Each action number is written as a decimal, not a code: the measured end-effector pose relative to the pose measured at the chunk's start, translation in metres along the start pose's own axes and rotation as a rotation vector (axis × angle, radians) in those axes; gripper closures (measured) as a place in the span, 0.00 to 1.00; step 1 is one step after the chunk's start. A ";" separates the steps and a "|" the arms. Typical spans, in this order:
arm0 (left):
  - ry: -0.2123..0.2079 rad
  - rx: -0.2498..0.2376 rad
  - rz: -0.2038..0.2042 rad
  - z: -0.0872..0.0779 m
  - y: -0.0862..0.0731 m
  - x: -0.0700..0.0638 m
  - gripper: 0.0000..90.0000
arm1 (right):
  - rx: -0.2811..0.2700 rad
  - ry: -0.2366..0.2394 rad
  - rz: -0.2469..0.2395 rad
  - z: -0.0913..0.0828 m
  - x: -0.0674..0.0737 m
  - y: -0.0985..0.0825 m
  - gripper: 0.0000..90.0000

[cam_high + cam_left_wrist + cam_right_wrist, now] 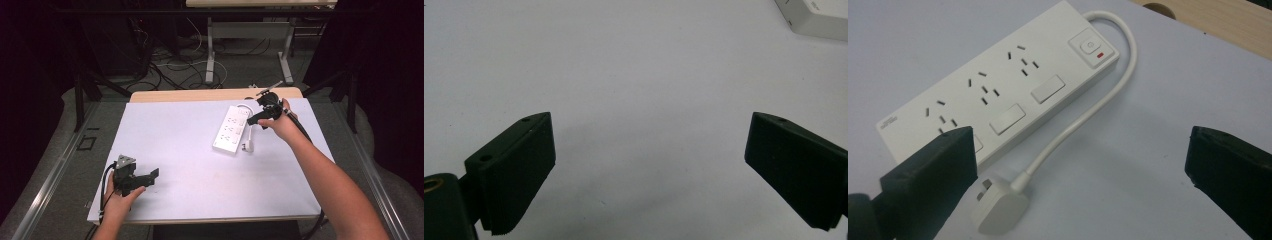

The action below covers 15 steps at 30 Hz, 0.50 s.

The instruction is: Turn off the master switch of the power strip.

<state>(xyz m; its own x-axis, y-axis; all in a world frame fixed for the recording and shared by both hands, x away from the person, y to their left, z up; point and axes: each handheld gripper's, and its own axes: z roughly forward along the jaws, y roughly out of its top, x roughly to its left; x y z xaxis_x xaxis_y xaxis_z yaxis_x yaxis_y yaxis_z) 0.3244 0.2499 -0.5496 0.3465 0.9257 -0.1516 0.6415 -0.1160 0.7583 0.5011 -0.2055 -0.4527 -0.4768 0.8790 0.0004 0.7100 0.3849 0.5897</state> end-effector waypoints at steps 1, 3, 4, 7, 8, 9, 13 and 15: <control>0.001 0.003 0.000 0.000 0.000 0.000 0.07 | 0.001 0.004 -0.011 -0.002 0.001 -0.002 0.02; 0.002 0.001 0.001 0.000 0.000 0.000 0.07 | -0.003 0.028 -0.016 -0.007 0.002 -0.006 0.04; 0.002 0.001 0.000 0.000 0.000 0.001 0.07 | -0.007 0.030 -0.020 -0.010 0.002 -0.008 0.04; 0.003 0.003 -0.004 0.000 0.000 0.001 0.07 | -0.010 0.043 -0.021 -0.015 0.004 -0.016 0.05; 0.003 -0.001 -0.005 0.001 0.000 0.000 0.07 | -0.009 0.046 -0.015 -0.017 0.005 -0.019 0.05; 0.003 -0.001 -0.007 0.001 0.000 0.000 0.07 | -0.014 0.049 -0.029 -0.019 0.004 -0.022 0.05; 0.004 0.000 -0.007 0.002 -0.001 0.000 0.07 | -0.019 0.056 -0.021 -0.026 0.006 -0.036 0.05; 0.005 0.001 -0.008 0.002 -0.001 0.000 0.07 | -0.026 0.057 -0.037 -0.030 0.005 -0.042 0.05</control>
<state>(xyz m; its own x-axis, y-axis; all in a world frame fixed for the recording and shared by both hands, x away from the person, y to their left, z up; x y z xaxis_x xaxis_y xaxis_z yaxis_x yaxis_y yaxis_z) 0.3253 0.2495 -0.5511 0.3384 0.9282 -0.1544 0.6445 -0.1090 0.7568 0.4534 -0.2261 -0.4532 -0.5315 0.8467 0.0235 0.6779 0.4086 0.6111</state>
